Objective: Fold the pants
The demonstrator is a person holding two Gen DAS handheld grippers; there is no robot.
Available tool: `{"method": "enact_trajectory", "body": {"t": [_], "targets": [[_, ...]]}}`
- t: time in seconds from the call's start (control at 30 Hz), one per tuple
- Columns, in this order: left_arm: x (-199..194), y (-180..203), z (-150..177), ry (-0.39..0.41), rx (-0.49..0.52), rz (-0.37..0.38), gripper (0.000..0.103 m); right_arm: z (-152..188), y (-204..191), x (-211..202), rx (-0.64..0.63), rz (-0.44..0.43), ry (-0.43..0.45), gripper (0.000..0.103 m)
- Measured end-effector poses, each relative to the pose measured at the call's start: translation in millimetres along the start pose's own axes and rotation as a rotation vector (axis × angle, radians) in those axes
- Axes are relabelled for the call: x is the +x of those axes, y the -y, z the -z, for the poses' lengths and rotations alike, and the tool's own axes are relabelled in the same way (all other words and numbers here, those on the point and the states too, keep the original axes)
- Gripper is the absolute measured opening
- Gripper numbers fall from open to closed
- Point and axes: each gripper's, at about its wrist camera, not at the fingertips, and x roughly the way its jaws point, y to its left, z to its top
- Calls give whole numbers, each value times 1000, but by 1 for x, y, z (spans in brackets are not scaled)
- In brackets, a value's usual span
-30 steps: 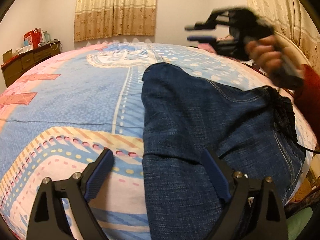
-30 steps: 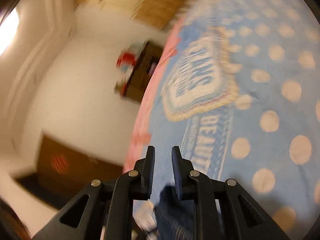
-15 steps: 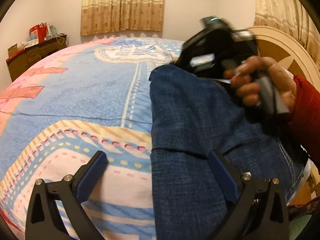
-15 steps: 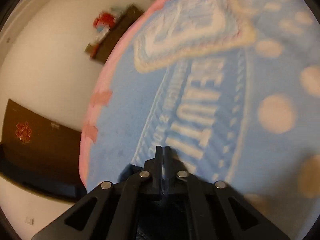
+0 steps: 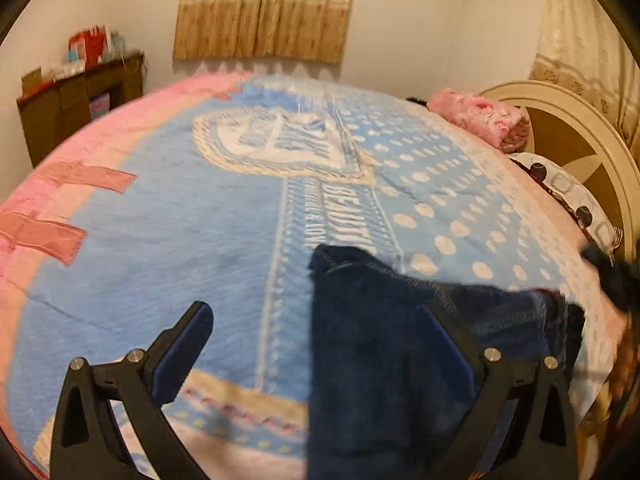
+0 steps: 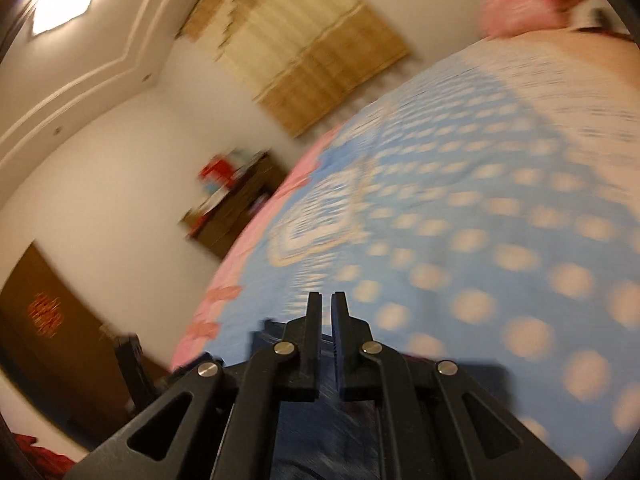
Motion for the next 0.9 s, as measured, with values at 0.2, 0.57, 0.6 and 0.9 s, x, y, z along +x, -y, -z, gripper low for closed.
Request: {"method": "enact_trajectory", "body": {"t": [0.2,0.57,0.6,0.9], "targets": [[12,50,20,-22,112,-79,103,62,-34,-39,-215,201,-9,5],[24,82,46,19,283,-233,103,148,-36,-1,-508,267,-258,3],[24,81,45,13,272,-223,103,148,-26,-8,-473,248,-257,3],[3,75,37,74,267,-273,103,130,-7,-76,-253,124,-131,7]]}}
